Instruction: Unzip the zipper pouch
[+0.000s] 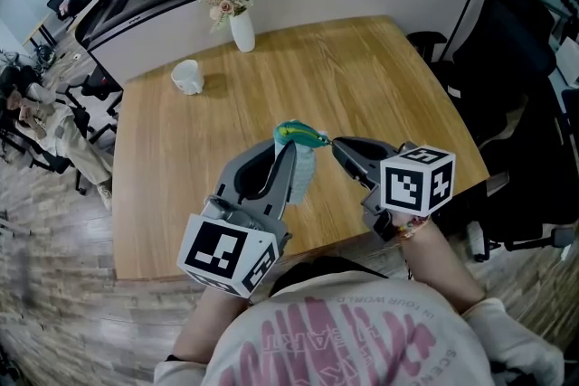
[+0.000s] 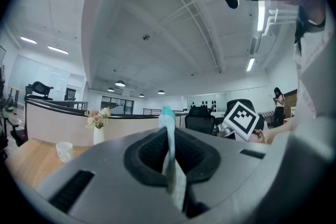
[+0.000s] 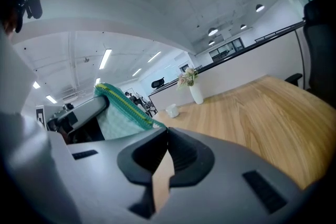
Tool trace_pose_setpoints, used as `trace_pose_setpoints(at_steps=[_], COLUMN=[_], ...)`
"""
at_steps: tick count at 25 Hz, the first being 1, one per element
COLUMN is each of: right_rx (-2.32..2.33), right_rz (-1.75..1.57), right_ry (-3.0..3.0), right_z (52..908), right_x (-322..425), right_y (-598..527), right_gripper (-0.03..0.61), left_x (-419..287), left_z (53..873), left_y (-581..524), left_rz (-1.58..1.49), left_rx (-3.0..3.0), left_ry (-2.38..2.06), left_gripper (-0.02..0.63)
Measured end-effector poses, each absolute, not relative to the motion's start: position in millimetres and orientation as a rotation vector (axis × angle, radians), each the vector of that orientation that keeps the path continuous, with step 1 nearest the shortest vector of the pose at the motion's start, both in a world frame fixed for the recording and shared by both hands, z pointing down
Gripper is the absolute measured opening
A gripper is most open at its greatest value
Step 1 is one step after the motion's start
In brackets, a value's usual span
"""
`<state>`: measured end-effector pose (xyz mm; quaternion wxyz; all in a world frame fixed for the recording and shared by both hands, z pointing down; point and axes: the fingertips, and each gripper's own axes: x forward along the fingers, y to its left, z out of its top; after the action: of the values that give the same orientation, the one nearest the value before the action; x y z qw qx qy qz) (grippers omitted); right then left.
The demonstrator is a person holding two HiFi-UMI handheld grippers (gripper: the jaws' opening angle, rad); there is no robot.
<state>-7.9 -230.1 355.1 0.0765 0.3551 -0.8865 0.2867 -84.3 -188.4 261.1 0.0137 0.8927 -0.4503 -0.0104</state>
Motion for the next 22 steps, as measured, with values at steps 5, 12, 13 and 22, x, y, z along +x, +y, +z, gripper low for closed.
trace_pose_setpoints(at_steps=[5,12,13,22], right_rx=[1.078,1.074,1.073,1.098], right_rz=[0.888,0.943,0.961,1.002], right_ry=[-2.635,-2.641,-2.645,-2.672], right_z=[363.6,366.9,366.6,369.8], right_x=[-3.9,-1.5,-1.2,-7.7], right_y=[-230.2,-230.6,-230.3,-227.2], right_gripper=[0.002,0.003,0.003,0.040], left_x=[-85.1,-89.9,-92.0,-111.3], left_z=[261.0,263.7,264.3,272.1], left_y=[-187.7,-187.9,-187.9,-185.7], left_rz=[-0.039,-0.059,-0.068,-0.131], left_rx=[2.775,2.742,2.731,2.664], left_ry=[-1.397,-1.379,-1.377,-1.340], left_gripper=[0.015,0.015,0.015,0.015])
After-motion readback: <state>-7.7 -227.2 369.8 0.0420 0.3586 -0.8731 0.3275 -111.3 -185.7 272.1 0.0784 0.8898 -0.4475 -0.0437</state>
